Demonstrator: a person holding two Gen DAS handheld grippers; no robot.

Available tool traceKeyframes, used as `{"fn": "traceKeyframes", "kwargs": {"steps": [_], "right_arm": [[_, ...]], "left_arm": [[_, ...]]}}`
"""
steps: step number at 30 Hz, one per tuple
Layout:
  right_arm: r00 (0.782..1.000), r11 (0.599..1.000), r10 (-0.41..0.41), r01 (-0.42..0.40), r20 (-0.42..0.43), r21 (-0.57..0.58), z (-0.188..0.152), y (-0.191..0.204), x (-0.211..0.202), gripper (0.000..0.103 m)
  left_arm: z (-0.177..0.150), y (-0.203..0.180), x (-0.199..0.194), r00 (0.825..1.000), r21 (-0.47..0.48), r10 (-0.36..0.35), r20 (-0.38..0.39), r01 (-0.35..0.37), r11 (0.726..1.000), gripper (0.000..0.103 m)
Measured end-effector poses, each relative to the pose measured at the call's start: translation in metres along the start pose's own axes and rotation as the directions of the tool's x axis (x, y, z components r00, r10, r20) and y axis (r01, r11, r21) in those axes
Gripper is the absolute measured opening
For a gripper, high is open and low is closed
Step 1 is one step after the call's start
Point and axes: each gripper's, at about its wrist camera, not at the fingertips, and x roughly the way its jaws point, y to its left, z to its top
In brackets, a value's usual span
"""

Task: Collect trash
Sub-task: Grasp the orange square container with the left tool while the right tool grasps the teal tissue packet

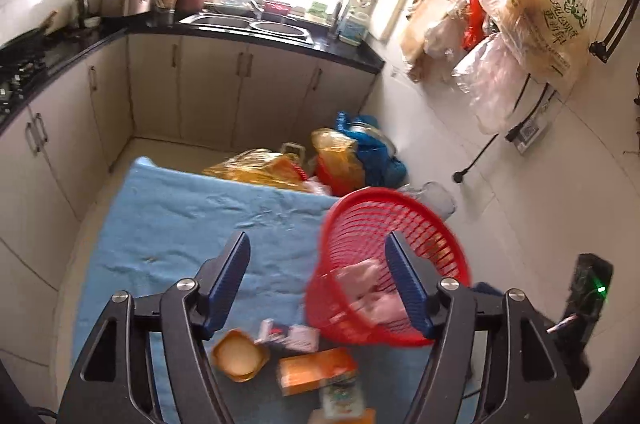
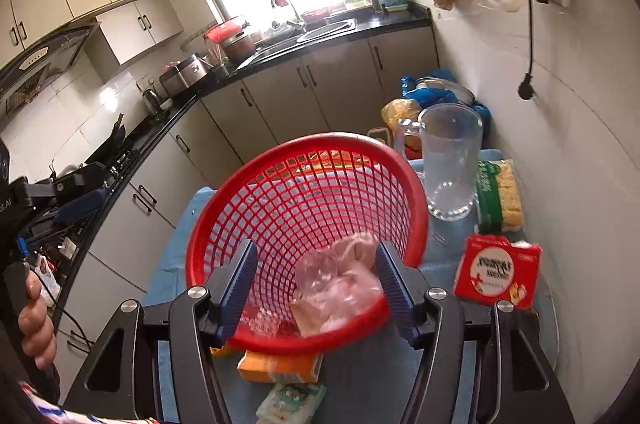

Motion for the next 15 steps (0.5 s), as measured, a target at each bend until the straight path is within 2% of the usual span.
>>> {"fn": "traceKeyframes", "kwargs": {"steps": [7,10,15], "right_arm": [[0.999,0.998,-0.038,0.038,-0.004,0.040,-0.039,0.006,-0.031,0.068],[0.999,0.997,-0.051,0.052,-0.020,0.058,-0.060,0.009,-0.040,0.069],[0.993,0.994,-0.074,0.081,-0.094,0.074,-0.100,0.013,-0.040,0.069]], "left_arm": [[-0.041,0.050,-0.021,0.995,-0.015,0.085,-0.054,-0.086,0.996,0.070],[-0.063,0.068,-0.019,0.988,-0.027,0.103,-0.115,-0.107,0.994,0.071],[-0.103,0.087,-0.003,0.968,-0.024,0.120,-0.222,-0.128,0.991,0.071]]}}
